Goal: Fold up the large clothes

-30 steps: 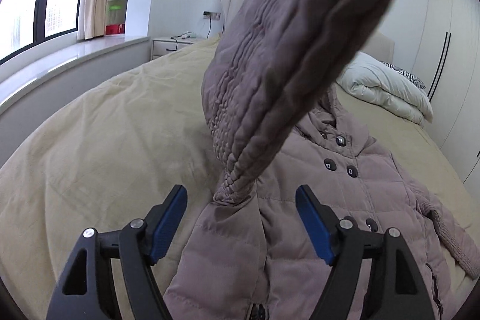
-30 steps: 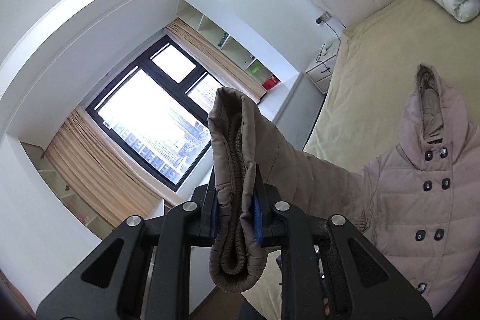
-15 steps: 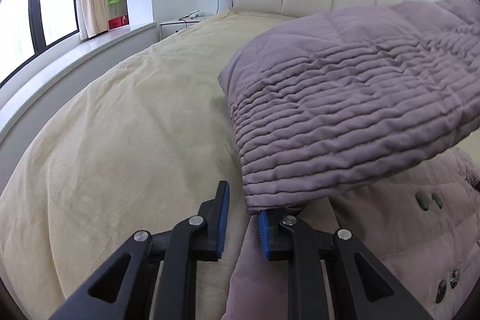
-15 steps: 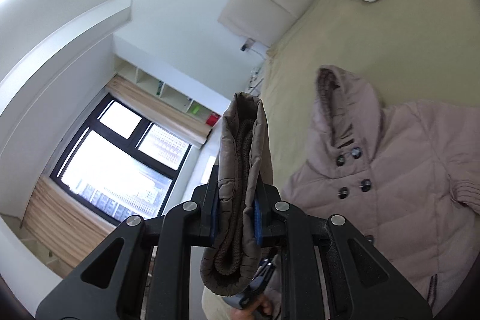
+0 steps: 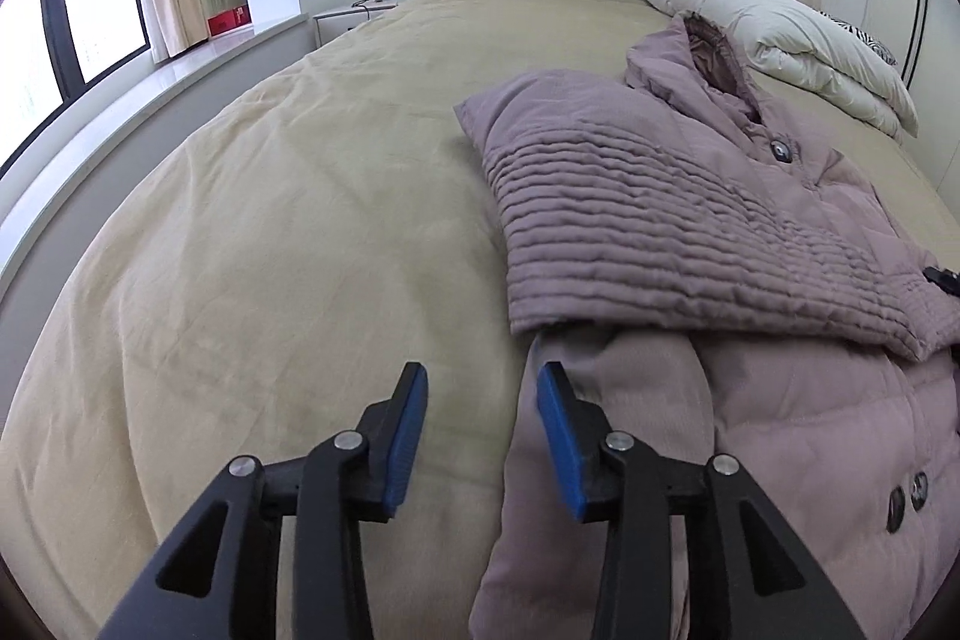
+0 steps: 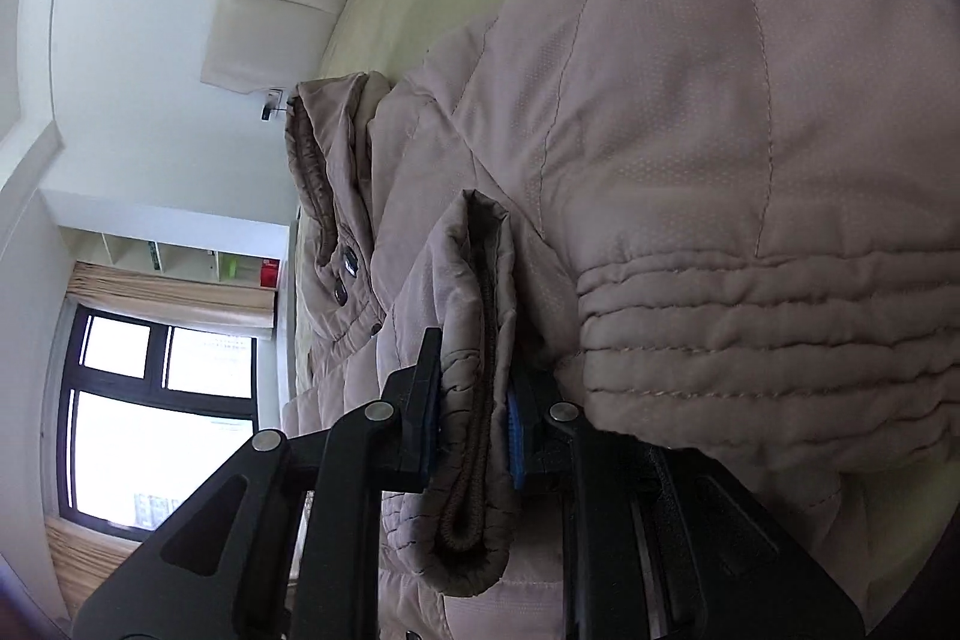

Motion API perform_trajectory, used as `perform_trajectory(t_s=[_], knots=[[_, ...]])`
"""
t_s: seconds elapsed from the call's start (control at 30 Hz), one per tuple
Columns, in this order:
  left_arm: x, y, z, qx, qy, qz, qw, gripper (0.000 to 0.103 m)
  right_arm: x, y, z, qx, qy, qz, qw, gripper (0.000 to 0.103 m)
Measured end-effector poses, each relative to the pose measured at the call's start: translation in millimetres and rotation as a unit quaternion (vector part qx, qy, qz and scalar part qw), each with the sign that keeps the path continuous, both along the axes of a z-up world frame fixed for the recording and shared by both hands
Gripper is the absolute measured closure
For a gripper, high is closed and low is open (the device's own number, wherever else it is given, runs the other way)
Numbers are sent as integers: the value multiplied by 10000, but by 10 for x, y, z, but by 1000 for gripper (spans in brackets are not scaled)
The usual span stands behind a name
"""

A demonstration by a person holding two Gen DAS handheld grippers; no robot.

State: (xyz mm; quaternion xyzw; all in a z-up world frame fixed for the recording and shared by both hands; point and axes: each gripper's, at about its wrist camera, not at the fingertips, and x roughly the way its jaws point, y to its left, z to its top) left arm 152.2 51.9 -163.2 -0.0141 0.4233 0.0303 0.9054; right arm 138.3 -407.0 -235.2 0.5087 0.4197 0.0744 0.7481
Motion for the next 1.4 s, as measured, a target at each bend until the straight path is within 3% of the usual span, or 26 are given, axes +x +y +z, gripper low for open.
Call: perform_trajectory(t_s=[0.07,0.17,0.33,0.43,0.47,0.57,0.63,0.8,0.93,0.97,1.07,1.13,1.23,1.27,1.3,1.4], knots=[[-115,18,78,-64,-32,13,10000,61,49,-41,37,-202,-85,62,9997,86],[-102,5,313,-30,-456,49,9989,61,57,-25,161,-354,-140,159,9991,86],[442,-165,554,421,-928,-204,9946,61,63,-19,159,-585,-173,310,9977,86],[785,-324,458,755,-758,-446,9933,61,-29,-56,270,-696,-216,365,9967,86],[889,-387,359,938,-593,-490,9926,63,-85,-81,470,-761,-205,387,9961,86],[1129,-470,-56,1187,42,-663,9907,63,-107,-130,611,-935,-127,392,9948,85],[1132,-530,-152,1418,-51,-736,9871,63,-128,-165,635,-946,-138,394,9946,85],[1084,-438,-32,1144,-93,-723,9908,65,-261,-269,759,-1004,-286,313,9940,81],[881,-323,280,1034,-707,-443,9911,65,-399,-243,1181,-1372,-727,50,9879,67],[894,-313,307,1086,-763,-400,9903,65,-431,-181,1299,-1461,-862,72,9855,54],[1073,-259,216,1140,-552,-302,9915,65,-359,198,1554,-1692,-1213,577,9764,52],[1225,-237,7,1124,-115,-372,9929,64,-235,502,1525,-1958,-1105,975,9695,52],[1222,-267,-135,1339,-143,-473,9898,64,-32,654,1060,-2044,-301,1211,9709,53],[1222,-277,-141,1355,-133,-485,9895,64,-4,636,905,-1949,-223,1196,9733,55],[1229,-268,-133,1329,-112,-491,9898,65,-11,610,844,-1895,-418,1137,9744,59],[1219,-194,-32,1156,-107,-415,9924,65,-55,579,939,-1809,-358,1071,9770,60]])
